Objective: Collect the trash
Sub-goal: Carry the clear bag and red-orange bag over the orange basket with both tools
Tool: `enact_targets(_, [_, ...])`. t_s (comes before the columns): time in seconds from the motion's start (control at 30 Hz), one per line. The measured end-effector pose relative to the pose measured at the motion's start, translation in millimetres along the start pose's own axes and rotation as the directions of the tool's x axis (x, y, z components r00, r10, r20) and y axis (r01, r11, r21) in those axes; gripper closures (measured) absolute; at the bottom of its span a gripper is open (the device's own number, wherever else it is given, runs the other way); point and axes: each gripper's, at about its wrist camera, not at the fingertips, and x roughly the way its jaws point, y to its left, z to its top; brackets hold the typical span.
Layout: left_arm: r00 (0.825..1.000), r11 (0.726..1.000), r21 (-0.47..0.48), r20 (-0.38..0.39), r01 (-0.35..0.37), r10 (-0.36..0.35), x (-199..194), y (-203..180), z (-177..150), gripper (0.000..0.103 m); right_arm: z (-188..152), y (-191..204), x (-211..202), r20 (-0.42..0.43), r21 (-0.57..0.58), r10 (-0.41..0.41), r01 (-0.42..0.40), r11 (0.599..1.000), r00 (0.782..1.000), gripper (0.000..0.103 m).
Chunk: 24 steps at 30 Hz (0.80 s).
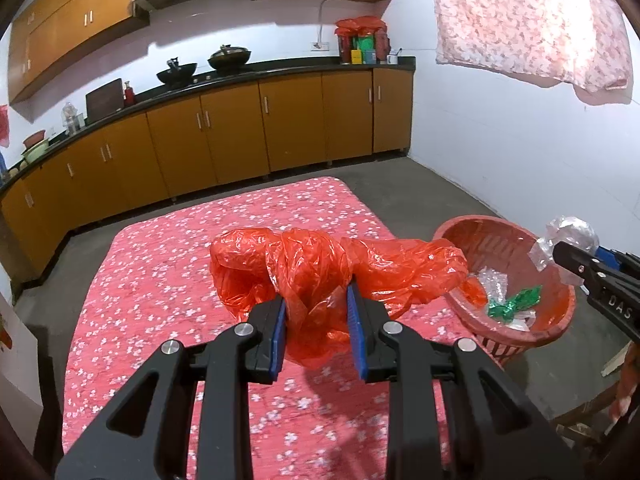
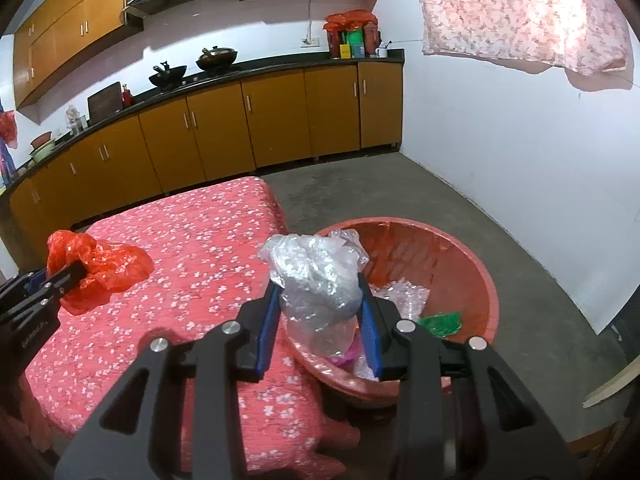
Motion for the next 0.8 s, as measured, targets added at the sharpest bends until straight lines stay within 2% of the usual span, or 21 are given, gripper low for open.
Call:
enact_targets(0.43, [0.997,0.998,0.027,-0.032,0.065,-0.064,20.5,-50.6,6.2,0.076,1.4,-39.1,13.0,-0.012,0.043,-0.039,0.039,0.998,0.999,0.067])
enact_targets(0.8, [0.984,0.984,0.051,-0.046,0.173,-0.17,49.4,-97.0,18.8,0.076,1.5,-84.5,34.2,-0.016,0.081,-0.09,0.091,0.992,0.996,0.067])
